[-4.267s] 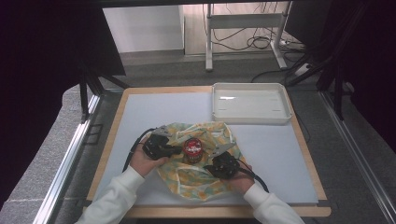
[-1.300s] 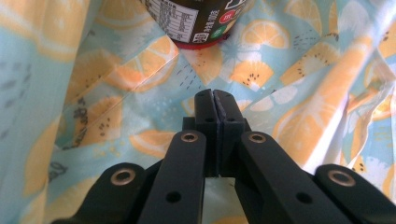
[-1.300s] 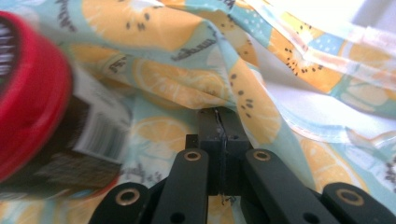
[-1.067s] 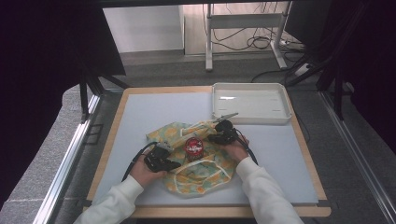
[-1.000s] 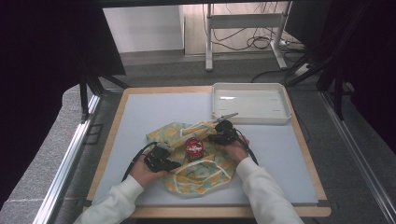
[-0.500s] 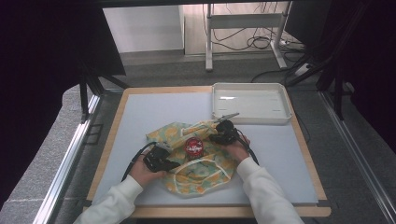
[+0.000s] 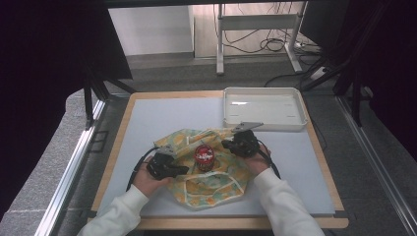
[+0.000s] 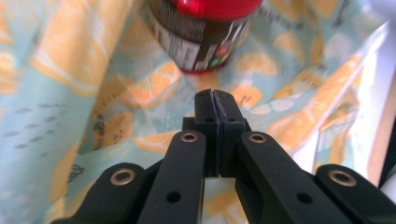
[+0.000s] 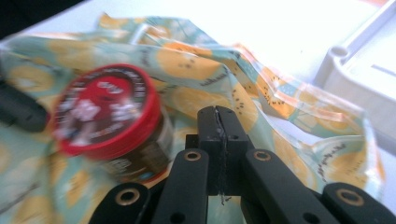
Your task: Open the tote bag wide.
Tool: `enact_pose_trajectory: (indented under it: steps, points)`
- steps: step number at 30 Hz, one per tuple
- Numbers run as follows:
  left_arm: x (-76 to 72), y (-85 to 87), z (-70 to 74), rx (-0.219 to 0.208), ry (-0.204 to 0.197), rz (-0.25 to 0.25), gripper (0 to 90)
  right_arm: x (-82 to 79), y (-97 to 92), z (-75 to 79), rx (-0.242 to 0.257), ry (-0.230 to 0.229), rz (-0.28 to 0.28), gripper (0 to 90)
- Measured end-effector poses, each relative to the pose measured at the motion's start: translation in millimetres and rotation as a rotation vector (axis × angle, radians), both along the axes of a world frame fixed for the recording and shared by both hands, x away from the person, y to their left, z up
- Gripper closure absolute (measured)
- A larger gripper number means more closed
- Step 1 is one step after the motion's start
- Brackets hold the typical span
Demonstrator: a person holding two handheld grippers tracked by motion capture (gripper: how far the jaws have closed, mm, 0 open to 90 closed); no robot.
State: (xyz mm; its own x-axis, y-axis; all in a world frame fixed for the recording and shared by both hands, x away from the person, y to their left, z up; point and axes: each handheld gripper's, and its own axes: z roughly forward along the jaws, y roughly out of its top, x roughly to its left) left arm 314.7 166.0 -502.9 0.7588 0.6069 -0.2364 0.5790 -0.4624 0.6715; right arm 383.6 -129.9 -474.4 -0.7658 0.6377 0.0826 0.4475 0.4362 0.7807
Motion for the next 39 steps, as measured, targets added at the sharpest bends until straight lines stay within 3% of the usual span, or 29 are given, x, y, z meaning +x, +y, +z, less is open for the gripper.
enact_pose_trajectory:
  steps: [3,13,17,20,23,24,25,30,39]
  points:
    - [-4.4,9.4,9.1,-0.037,-0.042,0.027,90.0,-13.7,-6.7,8.5,0.012,-0.012,0.020,88.8]
    - [-11.8,37.9,19.3,-0.108,-0.110,0.111,87.9,-33.1,-21.0,10.1,0.022,-0.007,0.045,88.6]
    - [-15.4,50.4,21.8,-0.131,-0.150,0.165,82.9,-33.1,-24.1,10.0,0.027,0.002,0.044,86.3]
    - [-18.3,57.4,23.6,-0.146,-0.169,0.215,72.2,-31.8,-23.0,9.4,0.027,0.009,0.051,82.8]
    - [-18.6,59.4,23.5,-0.142,-0.171,0.229,60.1,-31.5,-21.3,9.5,0.025,0.006,0.059,74.9]
    - [-18.3,59.9,23.0,-0.142,-0.169,0.232,60.1,-31.5,-21.3,9.5,0.025,0.006,0.059,74.9]
    - [-17.1,59.9,21.6,-0.136,-0.161,0.236,52.3,-31.7,-20.7,10.2,0.021,0.011,0.055,66.4]
    - [-15.7,60.2,19.5,-0.113,-0.156,0.258,39.5,-31.2,-21.7,11.7,0.026,0.005,0.040,51.8]
    - [-10.5,64.9,12.0,-0.061,-0.152,0.317,34.0,-30.6,-24.0,19.2,0.036,-0.019,0.011,34.4]
